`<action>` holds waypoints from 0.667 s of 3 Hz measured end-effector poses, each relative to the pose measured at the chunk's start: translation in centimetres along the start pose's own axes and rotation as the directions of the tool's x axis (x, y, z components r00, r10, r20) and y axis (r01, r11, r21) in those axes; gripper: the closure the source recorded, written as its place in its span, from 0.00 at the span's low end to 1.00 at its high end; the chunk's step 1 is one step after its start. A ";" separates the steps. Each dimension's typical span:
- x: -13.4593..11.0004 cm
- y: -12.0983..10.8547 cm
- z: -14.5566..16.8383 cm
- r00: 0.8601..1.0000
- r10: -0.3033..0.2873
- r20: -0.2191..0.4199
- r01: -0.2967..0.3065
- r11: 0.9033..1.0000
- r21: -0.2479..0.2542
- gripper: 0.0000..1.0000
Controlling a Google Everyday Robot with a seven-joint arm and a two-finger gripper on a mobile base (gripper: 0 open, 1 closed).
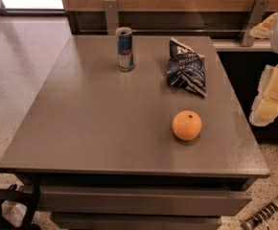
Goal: Pick orange
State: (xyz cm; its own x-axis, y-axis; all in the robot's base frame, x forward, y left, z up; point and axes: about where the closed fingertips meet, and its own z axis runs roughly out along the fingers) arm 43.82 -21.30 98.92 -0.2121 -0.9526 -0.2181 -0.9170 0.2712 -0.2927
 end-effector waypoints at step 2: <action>0.1 0.1 0.3 0.998 0.008 0.055 -0.007 1.000 -0.025 0.00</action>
Offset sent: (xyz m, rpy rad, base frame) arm 0.0000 -0.0040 -0.0149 0.3273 0.0742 0.0803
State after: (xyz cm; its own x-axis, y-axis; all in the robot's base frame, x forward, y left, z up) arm 43.84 -21.32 98.63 -0.2009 -0.9412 -0.2716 -0.9236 0.2744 -0.2677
